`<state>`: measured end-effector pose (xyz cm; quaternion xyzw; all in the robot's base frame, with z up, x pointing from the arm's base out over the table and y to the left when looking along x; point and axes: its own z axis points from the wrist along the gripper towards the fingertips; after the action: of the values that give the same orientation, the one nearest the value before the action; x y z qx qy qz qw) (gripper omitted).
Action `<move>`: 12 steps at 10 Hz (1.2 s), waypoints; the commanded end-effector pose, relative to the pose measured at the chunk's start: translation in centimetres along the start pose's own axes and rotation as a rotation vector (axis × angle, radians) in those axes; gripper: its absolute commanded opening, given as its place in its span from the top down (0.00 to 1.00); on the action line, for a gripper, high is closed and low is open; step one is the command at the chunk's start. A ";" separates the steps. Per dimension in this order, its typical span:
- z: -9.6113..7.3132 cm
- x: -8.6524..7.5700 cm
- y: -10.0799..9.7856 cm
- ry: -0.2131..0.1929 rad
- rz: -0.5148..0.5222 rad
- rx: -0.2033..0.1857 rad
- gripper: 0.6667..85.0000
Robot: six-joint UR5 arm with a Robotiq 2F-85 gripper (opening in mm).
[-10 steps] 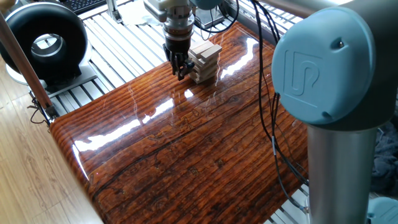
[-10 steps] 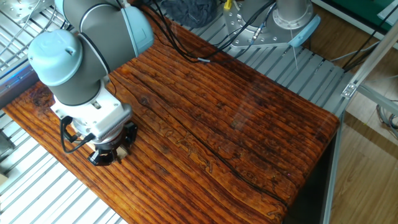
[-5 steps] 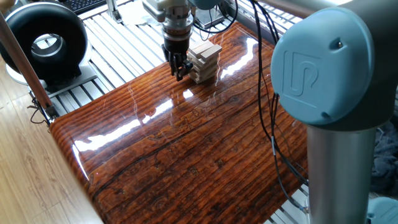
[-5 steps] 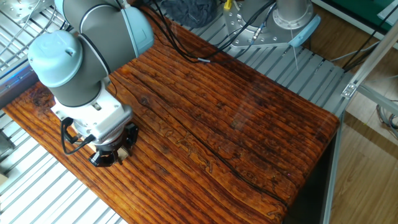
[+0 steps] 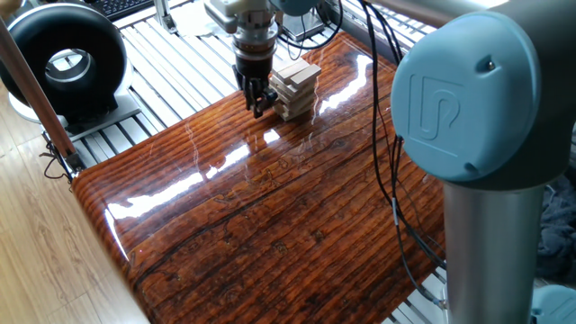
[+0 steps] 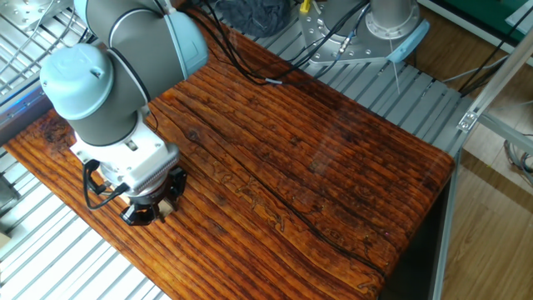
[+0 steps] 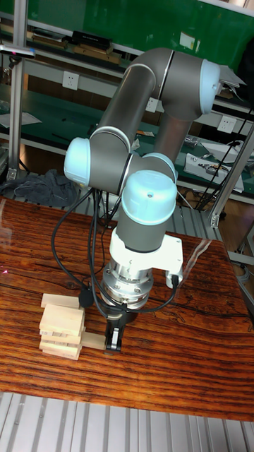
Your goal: Play Jenga
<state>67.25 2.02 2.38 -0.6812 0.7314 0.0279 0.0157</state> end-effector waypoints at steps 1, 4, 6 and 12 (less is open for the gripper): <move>-0.1 -0.4 0.0 -0.016 0.009 -0.001 0.66; -0.3 -0.8 -0.1 -0.021 0.012 -0.004 0.66; -0.3 -1.1 -0.1 -0.022 0.015 -0.005 0.66; -0.3 -2.0 -0.3 -0.025 0.022 -0.006 0.66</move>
<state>67.49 3.36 2.62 -0.6764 0.7355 0.0349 0.0180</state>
